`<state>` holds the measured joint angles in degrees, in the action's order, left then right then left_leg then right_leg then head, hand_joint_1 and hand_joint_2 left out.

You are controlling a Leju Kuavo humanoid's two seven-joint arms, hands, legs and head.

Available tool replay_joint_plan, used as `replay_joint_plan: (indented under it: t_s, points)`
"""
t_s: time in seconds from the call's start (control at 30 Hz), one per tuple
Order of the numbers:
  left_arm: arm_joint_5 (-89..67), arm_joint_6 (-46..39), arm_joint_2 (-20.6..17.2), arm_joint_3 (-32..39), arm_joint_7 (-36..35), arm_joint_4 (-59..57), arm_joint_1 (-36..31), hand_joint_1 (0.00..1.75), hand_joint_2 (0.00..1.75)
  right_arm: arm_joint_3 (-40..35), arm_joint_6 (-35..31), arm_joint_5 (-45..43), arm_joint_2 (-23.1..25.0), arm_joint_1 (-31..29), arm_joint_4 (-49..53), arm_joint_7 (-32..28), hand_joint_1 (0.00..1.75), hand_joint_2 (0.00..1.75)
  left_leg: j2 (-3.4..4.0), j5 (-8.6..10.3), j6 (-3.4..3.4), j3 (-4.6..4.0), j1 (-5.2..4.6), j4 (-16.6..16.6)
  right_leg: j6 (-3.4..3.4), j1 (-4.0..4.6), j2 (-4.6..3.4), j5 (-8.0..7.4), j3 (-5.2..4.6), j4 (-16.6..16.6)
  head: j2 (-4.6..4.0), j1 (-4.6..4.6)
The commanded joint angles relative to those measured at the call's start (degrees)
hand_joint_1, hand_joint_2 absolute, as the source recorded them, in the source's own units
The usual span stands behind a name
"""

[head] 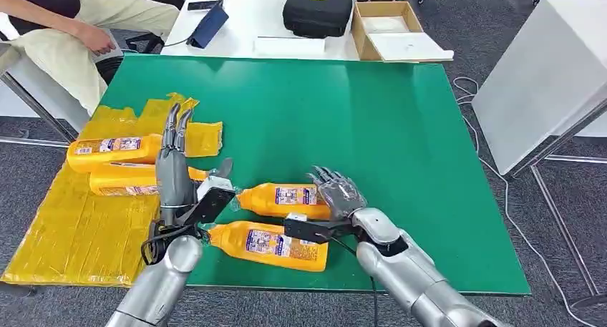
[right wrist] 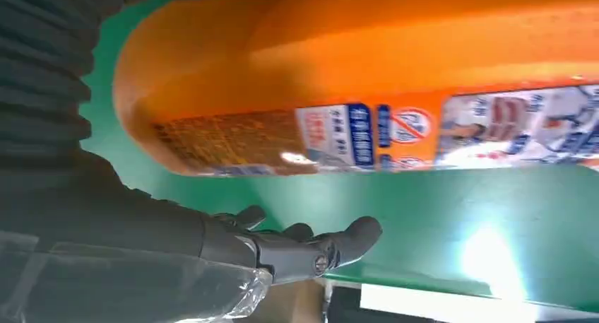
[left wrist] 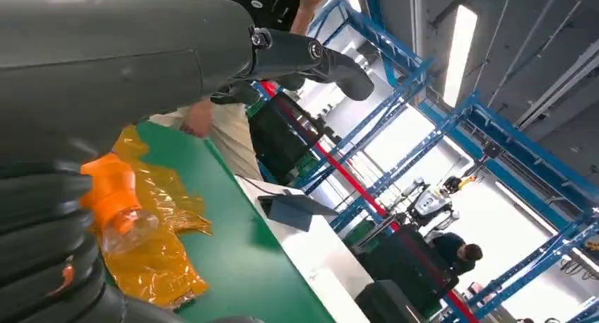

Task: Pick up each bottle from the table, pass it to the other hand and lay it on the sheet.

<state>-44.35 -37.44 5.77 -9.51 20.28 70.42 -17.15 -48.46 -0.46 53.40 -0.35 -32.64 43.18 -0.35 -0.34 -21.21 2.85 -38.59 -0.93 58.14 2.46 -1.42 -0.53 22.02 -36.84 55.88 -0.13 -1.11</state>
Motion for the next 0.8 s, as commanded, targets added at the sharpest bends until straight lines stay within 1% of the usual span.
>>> replay_joint_plan:
  t_s: [0.03, 0.07, 0.1, 0.13, 0.17, 0.2, 0.23, 0.27, 0.3, 0.33, 0.37, 0.4, 0.47, 0.5, 0.57, 0.6, 0.63, 0.67, 0.7, 0.73, 0.8]
  points:
    - [2.5, 0.6, 0.9, -1.6, 1.0, -6.2, -4.6, 0.0, 1.75, -0.4, 4.9, -2.2, 6.1, -6.5, -16.5, 0.5, 0.0, 1.75, -0.01, -0.04, -0.14, 0.14, 0.03, 0.0, -0.11, 0.03, 0.05, 0.04, 0.14, 0.0, 0.0, 0.0]
    - [2.6, 0.5, 1.0, -1.8, 1.0, -6.9, -4.9, 0.0, 1.75, -0.2, 4.7, -2.4, 6.4, -6.7, -17.7, 0.4, 0.0, 1.75, -0.06, -0.08, -0.21, 0.29, 0.03, 0.0, -0.16, 0.03, 0.12, 0.1, 0.3, 0.0, 0.0, -0.02]
    - [2.8, 0.3, 1.2, -2.1, 1.2, -7.4, -5.1, 0.0, 1.75, -0.1, 4.4, -2.5, 6.4, -6.7, -18.5, 0.2, 0.0, 1.75, -0.08, -0.04, -0.17, 0.2, 0.04, 0.0, -0.12, 0.04, 0.13, 0.06, 0.22, 0.0, 0.0, 0.0]
    - [2.8, 0.3, 1.2, -2.1, 1.2, -7.4, -5.1, 0.0, 1.75, -0.1, 4.4, -2.5, 6.4, -6.7, -18.5, 0.2, 0.0, 1.75, -0.12, -0.12, -0.28, 0.46, 0.04, 0.0, -0.21, 0.05, 0.2, 0.16, 0.49, 0.0, 0.0, 0.0]
    - [3.2, -0.1, 1.3, -2.4, 1.4, -8.0, -5.4, 0.0, 1.75, -0.1, 4.0, -2.5, 6.6, -7.0, -19.4, 0.1, 0.0, 1.75, -0.11, -0.05, -0.18, 0.28, 0.03, 0.0, -0.15, 0.03, 0.16, 0.1, 0.31, 0.0, 0.0, 0.02]
    - [3.3, -0.2, 1.3, -2.5, 1.4, -8.0, -5.4, 0.0, 1.75, -0.1, 3.9, -2.5, 6.6, -7.0, -19.5, 0.1, 0.09, 1.75, -0.08, -0.03, -0.14, 0.24, 0.03, 0.0, -0.12, 0.03, 0.12, 0.07, 0.27, 0.0, 0.0, -0.02]
    - [3.4, -0.2, 1.2, -2.5, 1.4, -8.0, -5.2, 0.0, 1.75, -0.1, 3.8, -2.4, 6.5, -6.9, -19.6, 0.1, 0.45, 1.75, -0.08, -0.11, -0.25, 0.48, 0.04, -0.1, -0.21, 0.05, 0.15, 0.14, 0.5, -0.1, 0.0, -0.02]
    - [3.4, -0.3, 1.2, -2.5, 1.5, -8.0, -5.1, 0.0, 1.75, -0.1, 3.6, -2.4, 6.4, -6.9, -19.6, 0.1, 0.7, 1.75, -0.11, -0.05, -0.19, 0.35, 0.05, -0.1, -0.16, 0.05, 0.17, 0.09, 0.39, -0.1, 0.0, 0.02]
    - [3.5, -0.4, 1.1, -2.6, 1.5, -8.0, -5.1, 0.0, 1.75, -0.2, 3.5, -2.2, 6.4, -6.8, -19.7, 0.2, 0.96, 1.75, -0.14, -0.12, -0.27, 0.54, 0.05, -0.1, -0.22, 0.05, 0.22, 0.17, 0.59, -0.1, 0.0, 0.02]
    - [3.6, -0.3, 1.1, -2.6, 1.5, -8.1, -5.1, 0.0, 1.75, -0.3, 3.4, -2.1, 6.3, -6.7, -19.7, 0.2, 1.29, 1.75, -0.11, -0.02, -0.13, 0.27, 0.02, -0.1, -0.11, 0.02, 0.15, 0.07, 0.3, -0.1, 0.0, -0.02]
    - [3.6, -0.3, 1.1, -2.6, 1.5, -8.1, -5.1, 0.0, 1.75, -0.3, 3.4, -2.1, 6.3, -6.7, -19.7, 0.2, 1.36, 1.75, -0.09, -0.08, -0.21, 0.4, 0.05, 0.0, -0.17, 0.06, 0.14, 0.1, 0.43, -0.1, 0.0, 0.02]
    - [3.7, -0.3, 1.1, -2.6, 1.5, -8.1, -5.2, 0.0, 1.75, -0.4, 3.5, -2.0, 6.3, -6.7, -19.8, 0.3, 1.4, 1.75, -0.1, -0.03, -0.14, 0.3, 0.03, -0.1, -0.12, 0.03, 0.14, 0.07, 0.32, -0.1, 0.0, 0.0]
    - [4.0, -0.4, 1.1, -2.7, 1.4, -8.3, -5.6, 0.0, 1.75, -0.7, 3.7, -1.5, 6.3, -6.9, -20.0, 0.7, 1.45, 1.75, -0.14, -0.11, -0.29, 0.6, 0.05, -0.1, -0.24, 0.05, 0.22, 0.17, 0.63, -0.1, 0.0, 0.0]
    - [4.2, -0.4, 1.1, -2.6, 1.4, -8.3, -5.7, 0.0, 1.75, -0.8, 3.8, -1.4, 6.3, -6.9, -20.1, 0.8, 1.45, 1.75, -0.18, -0.04, -0.2, 0.39, 0.04, -0.1, -0.16, 0.05, 0.23, 0.11, 0.44, -0.1, 0.0, 0.0]
    - [4.2, -0.4, 1.1, -2.6, 1.4, -8.3, -5.7, 0.0, 1.75, -0.8, 3.8, -1.4, 6.3, -6.9, -20.1, 0.8, 1.45, 1.75, -0.1, -0.03, -0.16, 0.36, 0.04, 0.0, -0.13, 0.04, 0.14, 0.07, 0.37, -0.1, 0.0, 0.0]
    - [4.2, -0.4, 1.0, -2.6, 1.3, -8.4, -5.7, 0.0, 1.75, -0.8, 3.9, -1.4, 6.3, -7.0, -20.2, 0.9, 1.45, 1.75, -0.09, -0.07, -0.24, 0.51, 0.05, -0.1, -0.19, 0.05, 0.16, 0.11, 0.5, -0.1, 0.0, -0.02]
    - [4.6, -0.3, 0.9, -2.7, 1.3, -8.4, -5.7, 0.0, 1.75, -0.9, 4.2, -1.2, 6.3, -7.1, -20.4, 1.0, 1.41, 1.75, -0.13, -0.03, -0.19, 0.41, 0.04, -0.1, -0.15, 0.04, 0.18, 0.08, 0.42, -0.1, 0.0, 0.0]
    - [4.8, -0.3, 0.9, -2.7, 1.4, -8.6, -5.7, 0.0, 1.75, -1.1, 4.6, -0.9, 6.2, -7.2, -20.5, 1.2, 1.41, 1.75, -0.15, -0.06, -0.25, 0.52, 0.05, -0.1, -0.2, 0.06, 0.22, 0.12, 0.54, -0.1, 0.0, 0.0]
    - [4.9, -0.4, 0.9, -2.7, 1.4, -8.8, -5.5, 0.0, 1.75, -1.2, 4.7, -0.7, 6.2, -7.1, -20.6, 1.3, 1.47, 1.75, -0.16, -0.12, -0.34, 0.71, 0.06, -0.1, -0.28, 0.07, 0.26, 0.18, 0.73, -0.1, 0.0, 0.0]
    - [4.9, -0.5, 0.9, -2.6, 1.4, -8.8, -5.3, 0.0, 1.75, -1.3, 4.7, -0.7, 6.3, -7.0, -20.7, 1.3, 1.5, 1.75, -0.1, -0.03, -0.15, 0.4, 0.04, -0.1, -0.14, 0.04, 0.15, 0.07, 0.41, -0.1, 0.0, 0.0]
    - [5.1, -1.4, 0.5, -2.4, 1.9, -8.1, -3.5, 0.0, 1.75, -1.5, 4.8, -0.4, 6.8, -6.3, -20.9, 1.4, 1.54, 1.75, -0.12, -0.14, -0.33, 0.77, 0.06, -0.1, -0.26, 0.07, 0.2, 0.17, 0.78, -0.2, 0.0, 0.0]
